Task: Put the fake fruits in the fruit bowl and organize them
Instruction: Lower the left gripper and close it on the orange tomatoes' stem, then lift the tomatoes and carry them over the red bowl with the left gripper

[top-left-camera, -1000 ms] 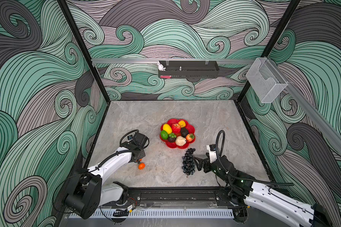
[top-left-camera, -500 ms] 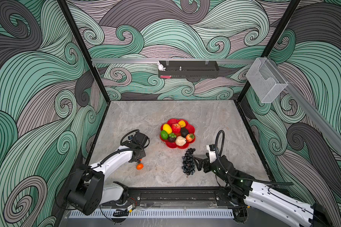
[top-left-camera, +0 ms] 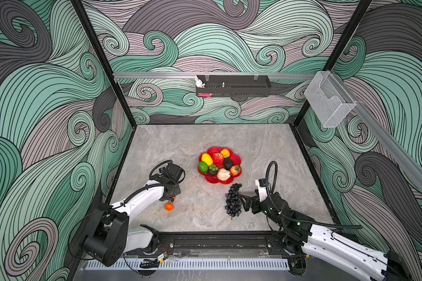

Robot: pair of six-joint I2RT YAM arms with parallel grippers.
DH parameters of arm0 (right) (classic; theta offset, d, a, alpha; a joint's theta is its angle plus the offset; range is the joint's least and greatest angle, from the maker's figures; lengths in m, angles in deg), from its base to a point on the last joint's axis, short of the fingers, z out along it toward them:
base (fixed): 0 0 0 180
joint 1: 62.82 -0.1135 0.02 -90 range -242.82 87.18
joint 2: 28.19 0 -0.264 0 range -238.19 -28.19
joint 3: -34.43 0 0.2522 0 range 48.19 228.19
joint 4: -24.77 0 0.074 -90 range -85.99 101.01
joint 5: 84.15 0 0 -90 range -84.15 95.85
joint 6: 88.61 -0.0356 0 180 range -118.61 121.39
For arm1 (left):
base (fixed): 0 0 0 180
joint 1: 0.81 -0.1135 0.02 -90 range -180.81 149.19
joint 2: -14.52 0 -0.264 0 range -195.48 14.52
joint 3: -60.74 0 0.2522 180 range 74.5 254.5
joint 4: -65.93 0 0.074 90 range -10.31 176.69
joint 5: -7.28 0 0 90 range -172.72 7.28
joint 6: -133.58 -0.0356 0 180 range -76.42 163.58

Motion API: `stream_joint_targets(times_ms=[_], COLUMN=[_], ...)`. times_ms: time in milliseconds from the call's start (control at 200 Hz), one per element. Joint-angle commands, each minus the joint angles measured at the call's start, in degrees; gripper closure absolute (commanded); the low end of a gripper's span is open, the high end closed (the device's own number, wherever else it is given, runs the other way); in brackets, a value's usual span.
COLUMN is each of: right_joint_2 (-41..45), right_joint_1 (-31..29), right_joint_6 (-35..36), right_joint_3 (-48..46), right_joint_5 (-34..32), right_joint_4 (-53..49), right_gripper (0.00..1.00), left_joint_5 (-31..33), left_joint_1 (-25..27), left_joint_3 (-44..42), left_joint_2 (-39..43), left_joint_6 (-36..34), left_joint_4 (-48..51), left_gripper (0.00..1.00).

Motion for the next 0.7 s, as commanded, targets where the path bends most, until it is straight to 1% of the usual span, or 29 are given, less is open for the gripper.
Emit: stream_joint_targets(times_ms=[0, 215, 475, 591, 691], right_joint_2=[0.3, 0.5, 3.0, 4.6, 5.6], right_joint_1=[0.3, 0.4, 0.6, 0.7, 0.9], right_joint_6=[-0.6, -0.6, -0.8, -0.7, -1.0], right_joint_3=[-0.4, -0.4, -0.6, -1.0, -1.2], right_joint_5=[-0.9, -1.1, -3.4, -4.6, -5.5], right_joint_4=[0.9, 0.7, -0.9, -1.6, -2.1], right_gripper=[0.0, 0.0, 0.0, 0.0, 0.0], left_joint_5=[-0.8, -1.7, -8.1, -10.0, -11.4], left_joint_1=[-0.4, -0.4, 0.0, 0.4, 1.3], left_joint_3=[1.4, 2.9, 6.6, 10.4, 15.6], left_joint_2=[1.3, 3.1, 6.0, 6.3, 4.3], left_joint_6=[-0.6, -2.3, -6.5, -7.8, -10.0], left_joint_4=[0.5, 1.4, 1.3, 2.2, 3.6], left_gripper=[0.96, 0.99, 1.0, 0.99, 1.0])
